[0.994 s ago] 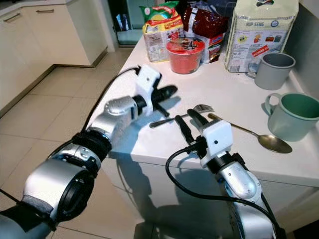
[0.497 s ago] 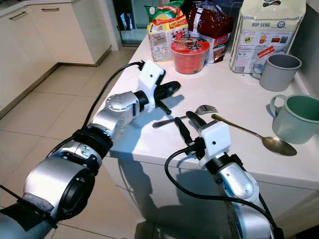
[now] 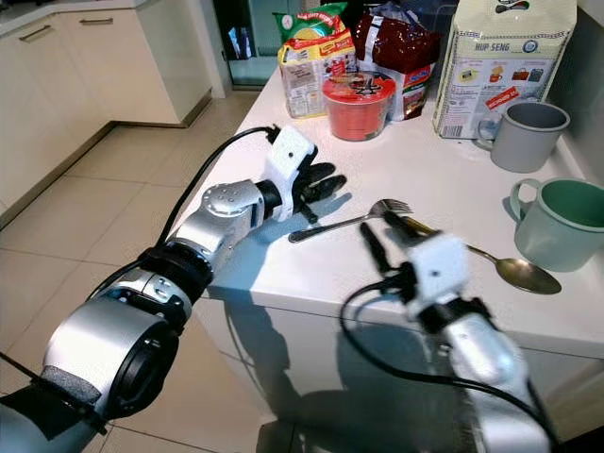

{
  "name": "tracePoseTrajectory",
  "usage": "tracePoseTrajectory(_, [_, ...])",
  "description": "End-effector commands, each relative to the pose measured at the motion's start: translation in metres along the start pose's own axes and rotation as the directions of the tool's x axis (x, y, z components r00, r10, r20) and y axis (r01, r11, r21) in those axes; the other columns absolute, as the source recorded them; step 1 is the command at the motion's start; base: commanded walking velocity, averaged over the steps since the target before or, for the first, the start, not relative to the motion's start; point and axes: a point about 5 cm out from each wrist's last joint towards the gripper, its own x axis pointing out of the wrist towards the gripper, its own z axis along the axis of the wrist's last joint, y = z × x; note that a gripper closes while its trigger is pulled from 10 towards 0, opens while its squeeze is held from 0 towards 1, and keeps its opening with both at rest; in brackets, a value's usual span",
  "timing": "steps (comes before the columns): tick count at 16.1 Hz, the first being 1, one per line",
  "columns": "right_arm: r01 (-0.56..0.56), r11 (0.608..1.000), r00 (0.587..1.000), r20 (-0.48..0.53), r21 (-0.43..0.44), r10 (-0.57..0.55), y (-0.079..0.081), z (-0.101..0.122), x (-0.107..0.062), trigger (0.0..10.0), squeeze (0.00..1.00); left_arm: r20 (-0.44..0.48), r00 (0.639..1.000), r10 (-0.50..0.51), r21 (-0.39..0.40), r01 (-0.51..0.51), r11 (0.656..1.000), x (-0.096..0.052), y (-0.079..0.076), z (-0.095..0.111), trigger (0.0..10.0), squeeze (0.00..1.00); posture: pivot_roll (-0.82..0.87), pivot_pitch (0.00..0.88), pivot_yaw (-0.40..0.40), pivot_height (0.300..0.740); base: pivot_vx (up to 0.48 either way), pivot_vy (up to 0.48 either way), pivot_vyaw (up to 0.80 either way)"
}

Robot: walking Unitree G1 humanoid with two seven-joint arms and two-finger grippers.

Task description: Setting the table

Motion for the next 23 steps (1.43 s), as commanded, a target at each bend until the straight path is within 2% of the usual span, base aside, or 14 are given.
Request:
tracePoseTrajectory(1, [0.002,1.000,1.000,0.027,0.009,-0.002,-0.006,0.010,-0.005,10.0,0.00,-0.031,0.999,0.009,0.009,-0.009,1.000,-0.004,0.003,-0.007,10.0,1.00,-0.18,0.000,0.149,0.740,0.000,0.000,0.00])
tracePoseTrajectory(2, [0.013,1.000,0.999,0.035,0.009,-0.014,-0.011,0.012,-0.008,10.0,0.00,-0.036,0.999,0.011,0.008,-0.010,1.000,-0.004,0.003,-0.008,10.0,1.00,-0.19,0.000,0.151,0.740,0.000,0.000,0.00])
tracePoseTrajectory(4, [0.062,0.998,0.997,0.037,0.005,-0.062,-0.030,0.016,-0.020,10.0,0.00,-0.069,0.998,0.012,0.008,-0.012,1.000,-0.005,0.003,-0.015,10.0,1.00,-0.20,0.000,0.163,0.740,0.000,0.000,0.00])
tracePoseTrajectory(6, [0.124,0.992,0.990,0.074,-0.016,-0.123,-0.045,0.027,-0.019,10.0,0.00,-0.107,0.994,0.014,0.005,-0.013,1.000,-0.007,0.001,-0.024,10.0,1.00,-0.21,0.000,0.169,0.740,0.000,0.000,0.00])
tracePoseTrajectory(7, [0.134,0.991,0.987,0.089,-0.021,-0.132,-0.048,0.031,-0.018,10.0,0.00,-0.117,0.993,0.005,0.003,-0.005,1.000,-0.007,0.000,-0.026,10.0,1.00,-0.21,0.000,0.169,0.740,0.000,0.000,0.00])
tracePoseTrajectory(12, [0.124,0.992,0.986,0.113,-0.022,-0.121,-0.047,0.037,-0.011,10.0,0.00,-0.132,0.991,-0.015,-0.007,0.014,1.000,-0.006,-0.004,-0.031,10.0,1.00,-0.20,0.000,0.165,0.740,0.000,0.000,0.00])
tracePoseTrajectory(19, [0.073,0.997,0.990,0.120,-0.009,-0.072,-0.037,0.035,0.000,10.0,0.00,-0.131,0.991,-0.027,-0.014,0.025,1.000,-0.005,-0.008,-0.032,10.0,1.00,-0.19,0.000,0.149,0.740,0.000,0.000,0.00])
tracePoseTrajectory(21, [0.071,0.997,0.991,0.117,-0.015,-0.068,-0.037,0.035,0.001,10.0,0.00,-0.146,0.987,-0.072,-0.028,0.068,0.997,-0.003,-0.013,-0.035,10.0,1.00,-0.19,0.000,0.149,0.740,0.000,0.000,0.00])
tracePoseTrajectory(22, [0.068,0.998,0.991,0.117,-0.017,-0.066,-0.037,0.035,0.001,10.0,0.00,-0.143,0.985,-0.092,-0.047,0.086,0.995,-0.001,-0.017,-0.035,10.0,0.00,-0.18,0.000,0.147,0.740,0.000,0.000,0.00])
tracePoseTrajectory(23, [0.064,0.998,0.991,0.117,-0.018,-0.061,-0.036,0.035,0.002,10.0,0.00,-0.122,0.988,-0.099,-0.081,0.090,0.993,0.002,-0.020,-0.032,10.0,0.00,-0.18,0.000,0.146,0.740,0.000,0.000,0.00])
